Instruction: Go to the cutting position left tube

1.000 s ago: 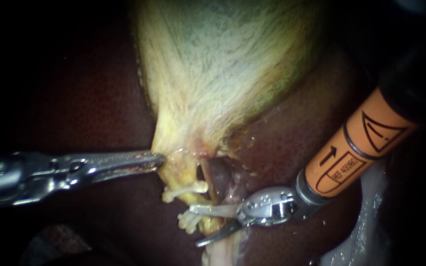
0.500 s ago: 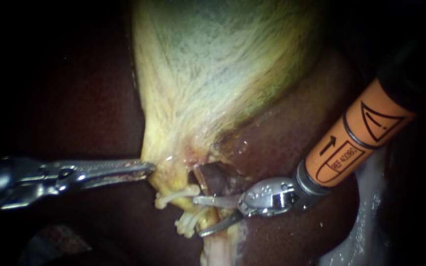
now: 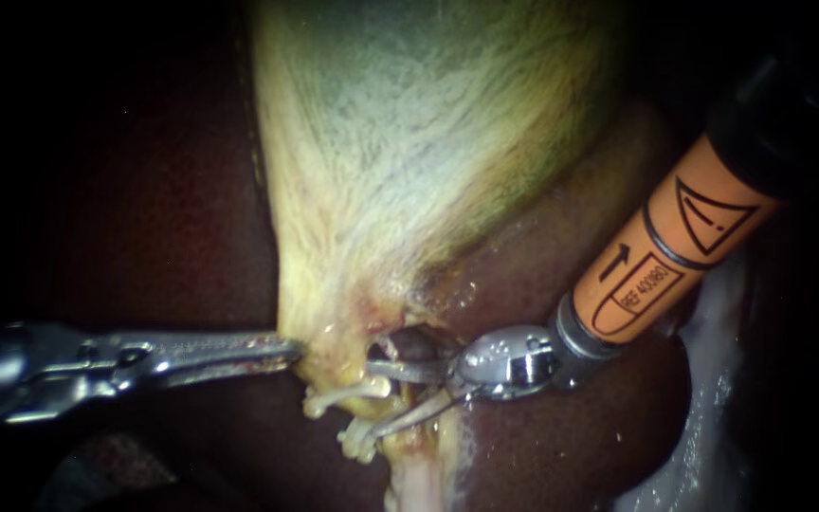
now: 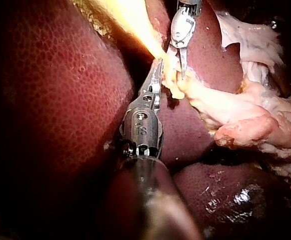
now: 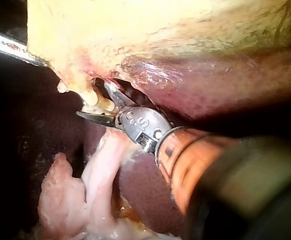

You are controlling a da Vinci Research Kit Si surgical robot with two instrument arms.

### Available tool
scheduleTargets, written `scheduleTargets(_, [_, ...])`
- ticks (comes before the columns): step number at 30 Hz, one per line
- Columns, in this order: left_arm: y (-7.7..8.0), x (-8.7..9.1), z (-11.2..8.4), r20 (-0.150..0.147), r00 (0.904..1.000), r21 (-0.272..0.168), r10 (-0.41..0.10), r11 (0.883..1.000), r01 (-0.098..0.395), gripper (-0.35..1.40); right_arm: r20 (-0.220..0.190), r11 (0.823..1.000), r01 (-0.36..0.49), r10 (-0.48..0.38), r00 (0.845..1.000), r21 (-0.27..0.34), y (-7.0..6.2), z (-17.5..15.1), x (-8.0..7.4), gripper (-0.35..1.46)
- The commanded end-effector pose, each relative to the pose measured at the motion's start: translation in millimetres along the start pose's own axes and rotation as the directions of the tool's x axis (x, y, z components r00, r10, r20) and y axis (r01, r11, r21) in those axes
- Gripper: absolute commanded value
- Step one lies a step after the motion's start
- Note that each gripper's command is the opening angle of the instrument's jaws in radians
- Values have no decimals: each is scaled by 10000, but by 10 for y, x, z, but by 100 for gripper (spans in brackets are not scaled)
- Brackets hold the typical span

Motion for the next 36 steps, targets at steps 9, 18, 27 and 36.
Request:
scheduleTargets(9, [15, -5, 1, 5, 10000, -148, -48, 9999, 48, -23, 86, 9978, 313, -318, 9995, 579, -7, 14, 0, 121])
scheduleTargets(18, [35, -2, 6, 5, 10000, -228, -65, 9997, 65, -23, -97, 9938, 289, -280, 9996, 1076, -7, 23, 3, 118])
scheduleTargets(27, [33, -4, 8, 66, 10000, -249, -69, 9997, 70, -23, -228, 9925, 317, -292, 9993, 1185, 0, 37, 11, 118])
scheduleTargets(36, [29, -4, 10, 68, 10000, -272, -62, 9996, 64, -23, -363, 9931, -155, 198, 9991, 1159, 9, 42, 12, 118])
